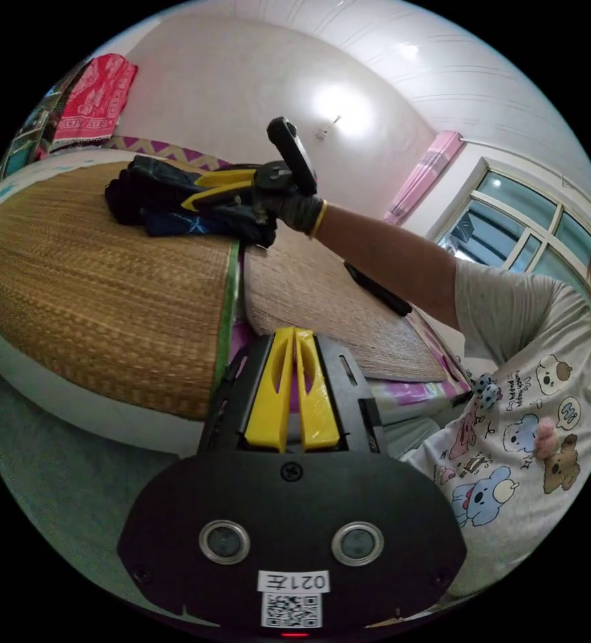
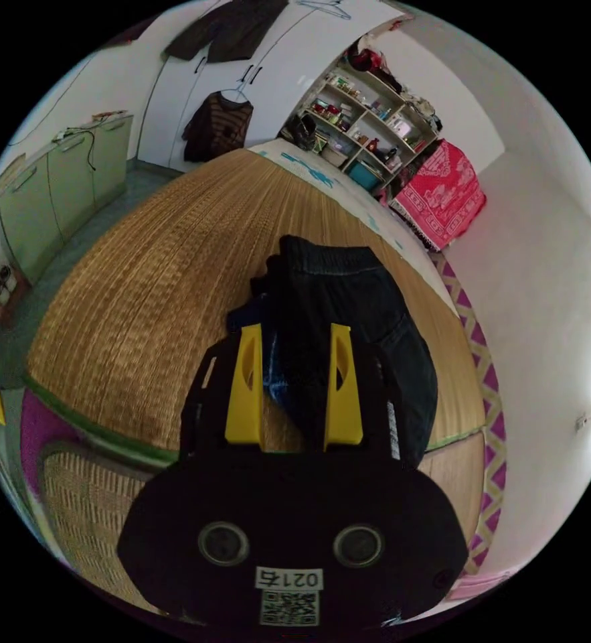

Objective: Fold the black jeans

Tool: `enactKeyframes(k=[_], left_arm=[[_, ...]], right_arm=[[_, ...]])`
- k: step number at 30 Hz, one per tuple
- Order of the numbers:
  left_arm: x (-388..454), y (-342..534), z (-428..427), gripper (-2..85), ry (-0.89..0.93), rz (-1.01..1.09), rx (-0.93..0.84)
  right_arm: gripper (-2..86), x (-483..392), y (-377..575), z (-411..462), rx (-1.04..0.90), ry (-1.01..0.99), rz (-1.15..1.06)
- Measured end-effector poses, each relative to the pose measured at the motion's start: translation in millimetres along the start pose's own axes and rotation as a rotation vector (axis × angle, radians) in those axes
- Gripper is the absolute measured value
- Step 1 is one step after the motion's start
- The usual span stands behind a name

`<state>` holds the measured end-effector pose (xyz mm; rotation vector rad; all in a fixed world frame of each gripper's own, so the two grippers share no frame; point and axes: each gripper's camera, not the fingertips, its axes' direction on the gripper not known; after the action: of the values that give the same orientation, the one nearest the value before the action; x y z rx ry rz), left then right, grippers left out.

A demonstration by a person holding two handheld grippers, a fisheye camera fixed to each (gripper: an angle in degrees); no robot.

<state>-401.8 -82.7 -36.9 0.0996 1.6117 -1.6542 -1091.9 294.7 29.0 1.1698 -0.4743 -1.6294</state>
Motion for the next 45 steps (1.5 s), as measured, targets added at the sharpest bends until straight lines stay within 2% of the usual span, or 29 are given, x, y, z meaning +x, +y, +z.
enactKeyframes(k=[5,8,15,17,23,27,29,33,36,38,39,41,43,45], left_arm=[[-22,6,-21,-0.9,0.003,-0.023,-0.009],[-31,7,-36,-0.9,-0.009,-0.030,0.011],[-40,5,-57,-1.0,-0.051,-0.041,0.009],[-38,3,-60,-1.0,-0.060,-0.036,0.007],[-29,-9,-62,-1.0,-0.074,-0.035,0.015],[-16,-20,-52,-1.0,-0.018,-0.026,0.012],[-9,-24,-46,-1.0,0.016,-0.021,0.016],[8,-30,-25,-1.0,0.071,0.009,0.001],[21,-34,-7,-1.0,0.138,0.030,-0.017],[28,-35,5,-1.0,0.182,0.027,-0.028],[32,-34,12,-0.9,0.211,0.024,-0.035],[37,-31,20,-0.9,0.226,0.022,-0.043],[37,-21,25,-0.9,0.197,0.004,-0.053],[30,-11,26,-0.9,0.152,-0.027,-0.056]], right_arm=[[13.3,-15,-42,64,-0.048,0.074,-0.077],[9.6,-15,-52,79,-0.035,0.115,-0.056],[6.7,38,-57,65,0.037,-0.102,0.207],[6.7,74,-45,44,0.124,-0.208,0.351],[6.2,186,27,-28,0.297,-0.327,0.723],[5.9,244,84,-95,0.322,-0.259,0.858],[5.6,250,104,-154,0.289,-0.151,0.777],[3.9,211,108,-240,0.152,-0.008,0.548],[2.2,139,100,-265,-0.076,0.063,0.355],[1.7,68,98,-239,-0.271,0.033,0.236],[1.6,49,99,-227,-0.308,0.011,0.220],[1.5,-25,107,-172,-0.430,-0.122,0.158],[1.6,-76,114,-141,-0.452,-0.199,0.141],[1.8,-105,117,-137,-0.404,-0.164,0.178]])
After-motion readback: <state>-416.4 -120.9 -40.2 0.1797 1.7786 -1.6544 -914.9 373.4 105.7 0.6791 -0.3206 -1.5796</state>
